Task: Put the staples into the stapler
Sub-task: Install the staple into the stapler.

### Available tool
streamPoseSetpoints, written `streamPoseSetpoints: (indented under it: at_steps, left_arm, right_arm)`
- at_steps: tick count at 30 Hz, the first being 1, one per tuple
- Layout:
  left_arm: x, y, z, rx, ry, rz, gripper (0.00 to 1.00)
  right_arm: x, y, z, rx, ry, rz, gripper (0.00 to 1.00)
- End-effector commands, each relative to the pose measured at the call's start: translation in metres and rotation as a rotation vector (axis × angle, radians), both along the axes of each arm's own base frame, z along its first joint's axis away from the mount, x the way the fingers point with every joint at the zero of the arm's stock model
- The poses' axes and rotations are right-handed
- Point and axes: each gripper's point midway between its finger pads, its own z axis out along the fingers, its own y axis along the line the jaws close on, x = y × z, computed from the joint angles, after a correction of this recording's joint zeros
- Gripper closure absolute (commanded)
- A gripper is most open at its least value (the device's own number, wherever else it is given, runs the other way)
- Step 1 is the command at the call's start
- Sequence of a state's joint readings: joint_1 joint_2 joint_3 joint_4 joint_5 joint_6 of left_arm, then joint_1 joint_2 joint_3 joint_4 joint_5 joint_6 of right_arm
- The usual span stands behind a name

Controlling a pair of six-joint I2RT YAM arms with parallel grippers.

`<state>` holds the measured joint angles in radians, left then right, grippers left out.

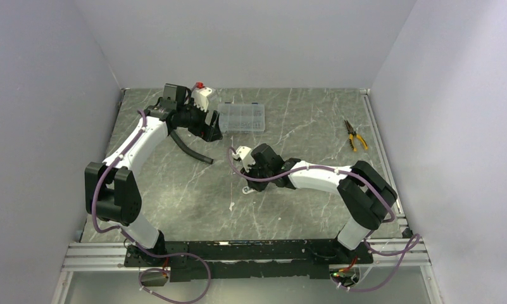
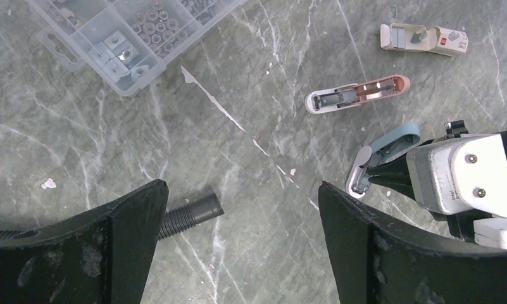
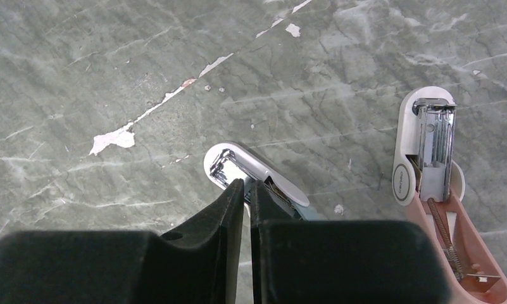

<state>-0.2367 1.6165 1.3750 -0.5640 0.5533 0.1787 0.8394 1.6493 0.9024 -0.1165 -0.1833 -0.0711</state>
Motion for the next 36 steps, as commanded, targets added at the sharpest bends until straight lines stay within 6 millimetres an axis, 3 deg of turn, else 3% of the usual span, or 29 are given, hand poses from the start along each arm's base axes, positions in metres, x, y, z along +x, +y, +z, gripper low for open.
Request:
streamPoseSetpoints:
  at_steps: [1, 5, 10, 16, 19, 25, 32, 36]
  left_arm:
    - [0.004, -0.004, 0.025, -0.035, -0.052, -0.014, 0.06]
    - [0.005, -0.002, 0.025, -0.021, -0.072, -0.013, 0.06]
    - [0.003, 0.001, 0.019, 0.002, -0.133, -0.042, 0.05]
    - [-0.007, -0.002, 0.014, -0.013, -0.182, -0.098, 0.05]
    - [-0.015, -0.008, 0.015, -0.048, -0.203, -0.143, 0.05]
    - [-0.021, -0.026, 0.01, -0.069, -0.241, -0.239, 0.05]
    - [-0.029, -0.049, 0.004, -0.034, -0.286, -0.353, 0.05]
    - [-0.033, -0.059, 0.005, -0.031, -0.281, -0.374, 0.05]
  right_arm:
    - [0.011, 0.012, 0.023, 0.041, -0.058, 0.01, 0.87]
    - [0.004, 0.02, 0.044, 0.108, -0.075, 0.071, 0.86]
    - [-0.002, 0.026, 0.086, 0.204, -0.144, 0.149, 0.81]
    - [0.003, 0.008, 0.116, 0.285, -0.143, 0.152, 0.69]
    - [0.021, -0.015, 0.124, 0.302, -0.151, 0.094, 0.64]
    - [0.058, -0.073, 0.126, 0.251, -0.174, -0.081, 0.62]
    - [0.064, -0.142, 0.102, 0.076, -0.143, -0.224, 0.58]
    - [0.056, -0.174, 0.084, -0.02, -0.104, -0.238, 0.6]
